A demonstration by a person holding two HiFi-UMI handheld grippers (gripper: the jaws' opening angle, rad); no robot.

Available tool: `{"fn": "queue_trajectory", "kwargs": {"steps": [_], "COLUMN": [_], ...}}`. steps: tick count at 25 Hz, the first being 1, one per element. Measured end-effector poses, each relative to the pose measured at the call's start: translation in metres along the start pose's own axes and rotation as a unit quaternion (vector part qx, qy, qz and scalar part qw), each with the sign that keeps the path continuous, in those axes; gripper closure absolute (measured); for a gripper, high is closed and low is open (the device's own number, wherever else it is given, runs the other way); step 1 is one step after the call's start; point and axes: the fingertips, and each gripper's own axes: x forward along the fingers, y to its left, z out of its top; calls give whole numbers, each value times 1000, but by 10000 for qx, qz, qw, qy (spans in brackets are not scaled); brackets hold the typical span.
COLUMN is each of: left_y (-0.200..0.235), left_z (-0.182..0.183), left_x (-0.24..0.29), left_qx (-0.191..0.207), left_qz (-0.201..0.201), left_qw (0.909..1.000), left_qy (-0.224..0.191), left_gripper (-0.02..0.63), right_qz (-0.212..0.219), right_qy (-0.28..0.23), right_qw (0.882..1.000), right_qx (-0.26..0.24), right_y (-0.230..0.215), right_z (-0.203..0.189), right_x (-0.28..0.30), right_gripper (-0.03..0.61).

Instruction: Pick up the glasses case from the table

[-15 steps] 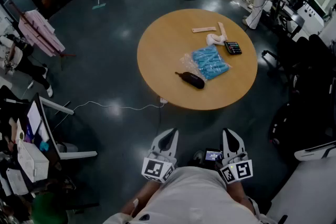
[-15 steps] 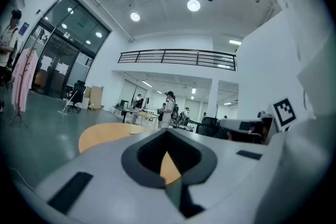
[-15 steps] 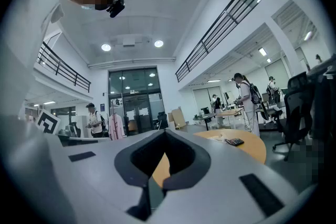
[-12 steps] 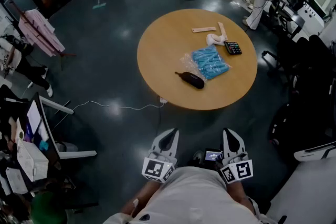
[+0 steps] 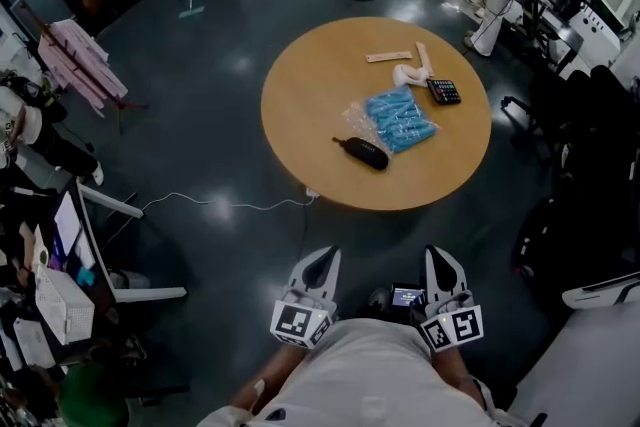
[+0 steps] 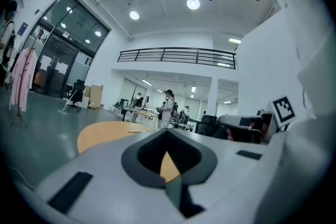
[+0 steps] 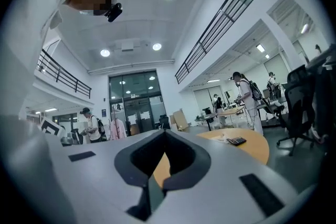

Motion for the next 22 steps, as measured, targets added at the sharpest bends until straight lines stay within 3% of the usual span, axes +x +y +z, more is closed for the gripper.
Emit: {"fn": "queue_trajectory", "kwargs": {"steps": [6,14,19,22], "left_y": [-8,11,54,80], "left_z": [-9,-21,-23,-31], "left_x": [22,65,115,162], "left_qx": [81,444,558,853], "left_qz": [29,197,-27,-488], "left_qw": [9999,9980,9966,9923], "left_qy": [114,403,599,748], "left_gripper": [607,607,607,607], "right_qz": [176,484,344,112], "right_qy": [-73,252,253,170], "right_qw": [9995,9985,9990,9997], "right_qx": [-247,-105,-116,-110], "right_y": [-15,-48,-69,-87], "right_z": [9,-6,-8,-6], "right_x": [-2,24,69,108], "right_gripper": [563,563,563,563]}}
